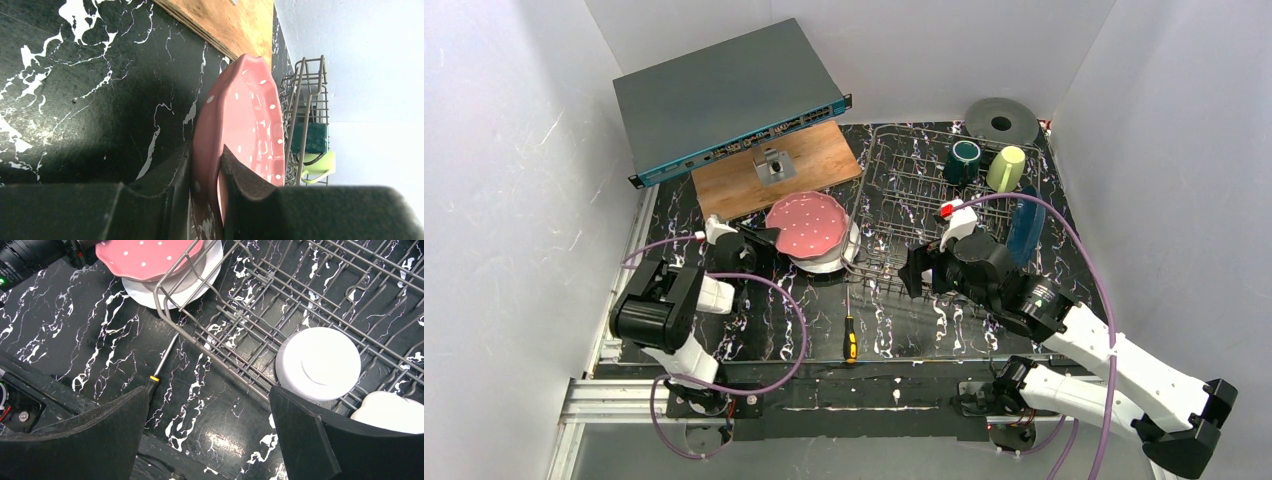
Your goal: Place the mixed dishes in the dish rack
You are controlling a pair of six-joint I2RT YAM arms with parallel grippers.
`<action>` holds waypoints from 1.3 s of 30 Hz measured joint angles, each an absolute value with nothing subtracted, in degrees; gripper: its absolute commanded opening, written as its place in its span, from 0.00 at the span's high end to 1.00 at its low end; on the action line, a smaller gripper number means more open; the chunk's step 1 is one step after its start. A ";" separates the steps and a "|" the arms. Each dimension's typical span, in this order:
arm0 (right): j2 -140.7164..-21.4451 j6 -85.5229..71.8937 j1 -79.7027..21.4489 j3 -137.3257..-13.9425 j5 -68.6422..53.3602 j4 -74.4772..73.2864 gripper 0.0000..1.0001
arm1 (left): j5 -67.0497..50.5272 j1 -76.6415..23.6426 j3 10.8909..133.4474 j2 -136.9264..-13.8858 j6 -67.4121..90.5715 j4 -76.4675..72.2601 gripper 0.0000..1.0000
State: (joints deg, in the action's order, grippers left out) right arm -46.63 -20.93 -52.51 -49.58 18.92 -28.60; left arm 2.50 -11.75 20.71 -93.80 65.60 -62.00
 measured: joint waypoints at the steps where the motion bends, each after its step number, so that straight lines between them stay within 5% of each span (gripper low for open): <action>1: -46.63 -20.95 -52.51 -49.58 18.90 -28.60 0.02 | 2.33 -11.64 20.71 -92.88 65.14 -60.93 1.00; 10: -47.24 -21.34 -52.51 -49.58 17.87 -28.58 0.02 | 1.34 -10.00 20.73 -77.47 57.98 -45.52 1.00; 22: -52.82 -23.24 -52.51 -49.74 13.47 -26.85 0.02 | 5.13 -8.88 32.05 -35.29 43.55 6.39 1.00; 39: -64.16 -27.22 -52.51 -63.33 1.50 -25.45 0.02 | -17.02 -8.80 44.93 -21.80 36.56 33.69 1.00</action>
State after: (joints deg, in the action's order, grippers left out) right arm -64.16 -27.22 -52.51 -63.33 1.50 -25.45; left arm -17.02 -8.80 44.93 -21.80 36.56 33.69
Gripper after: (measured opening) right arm 0.982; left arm 0.216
